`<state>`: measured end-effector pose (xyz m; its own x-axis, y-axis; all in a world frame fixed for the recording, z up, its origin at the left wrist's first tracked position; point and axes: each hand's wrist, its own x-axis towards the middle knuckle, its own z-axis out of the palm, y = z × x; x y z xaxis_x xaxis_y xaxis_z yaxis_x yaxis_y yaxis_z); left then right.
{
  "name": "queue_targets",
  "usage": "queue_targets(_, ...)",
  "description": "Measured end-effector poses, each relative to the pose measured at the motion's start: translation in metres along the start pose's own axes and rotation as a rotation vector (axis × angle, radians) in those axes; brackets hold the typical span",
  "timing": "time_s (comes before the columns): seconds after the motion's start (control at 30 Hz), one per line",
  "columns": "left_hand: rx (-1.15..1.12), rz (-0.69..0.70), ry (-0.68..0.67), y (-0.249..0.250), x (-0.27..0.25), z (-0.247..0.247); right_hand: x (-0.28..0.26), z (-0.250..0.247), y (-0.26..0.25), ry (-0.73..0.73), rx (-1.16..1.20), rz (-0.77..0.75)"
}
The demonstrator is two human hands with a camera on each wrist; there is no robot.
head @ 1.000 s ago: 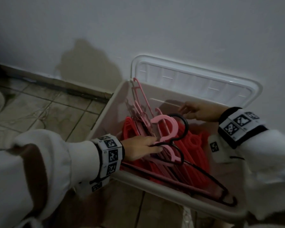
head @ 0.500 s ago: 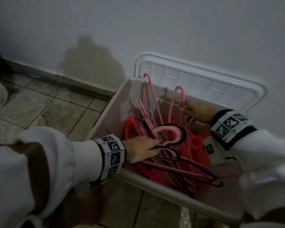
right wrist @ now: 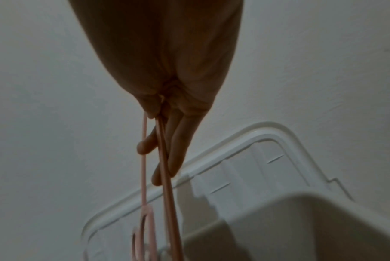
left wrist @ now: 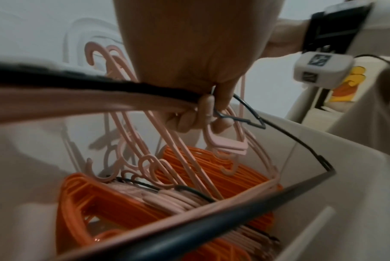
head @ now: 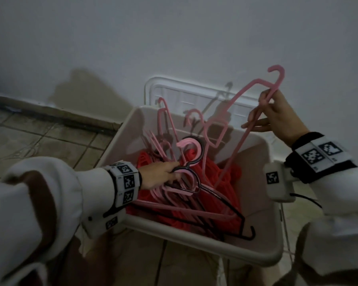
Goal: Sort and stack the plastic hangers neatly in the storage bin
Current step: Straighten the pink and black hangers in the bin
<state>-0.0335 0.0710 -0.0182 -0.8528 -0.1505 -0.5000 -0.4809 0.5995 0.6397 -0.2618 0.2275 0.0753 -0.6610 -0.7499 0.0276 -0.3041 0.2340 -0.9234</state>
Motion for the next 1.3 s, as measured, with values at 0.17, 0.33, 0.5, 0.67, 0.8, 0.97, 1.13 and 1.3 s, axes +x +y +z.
queue_targets(0.17, -0.207, 0.002, 0.055, -0.001, 0.008, 0.001, -0.013, -0.019, -0.008, 0.128, 0.096, -0.134)
queue_targets(0.33, -0.344, -0.015, 0.120, 0.000, 0.013, -0.004, -0.023, -0.031, -0.021, 0.357, 0.197, -0.300)
queue_targets(0.5, -0.521, -0.034, 0.178, 0.004, 0.016, -0.016, -0.026, -0.030, -0.023, 0.362, 0.500, -0.248)
queue_targets(0.67, -0.471, -0.134, 0.286, -0.002, 0.014, -0.035, -0.028, -0.030, -0.001, 0.369, 0.671, -0.069)
queue_targets(0.8, -0.452, -0.172, 0.315, -0.006, 0.011, -0.042, -0.027, -0.046, 0.008, 0.393, 0.743, -0.099)
queue_targets(0.97, -0.523, -0.174, 0.315, -0.013, 0.008, -0.048, -0.027, -0.041, 0.009, 0.301, 0.891, -0.083)
queue_targets(1.13, -0.716, -0.129, 0.259, -0.016, 0.006, -0.052, -0.031, -0.008, 0.019, 0.110, 0.874, 0.118)
queue_targets(1.3, -1.004, -0.058, 0.229, -0.013, -0.002, -0.061, -0.039, 0.028, 0.037, -0.050, 0.811, 0.255)
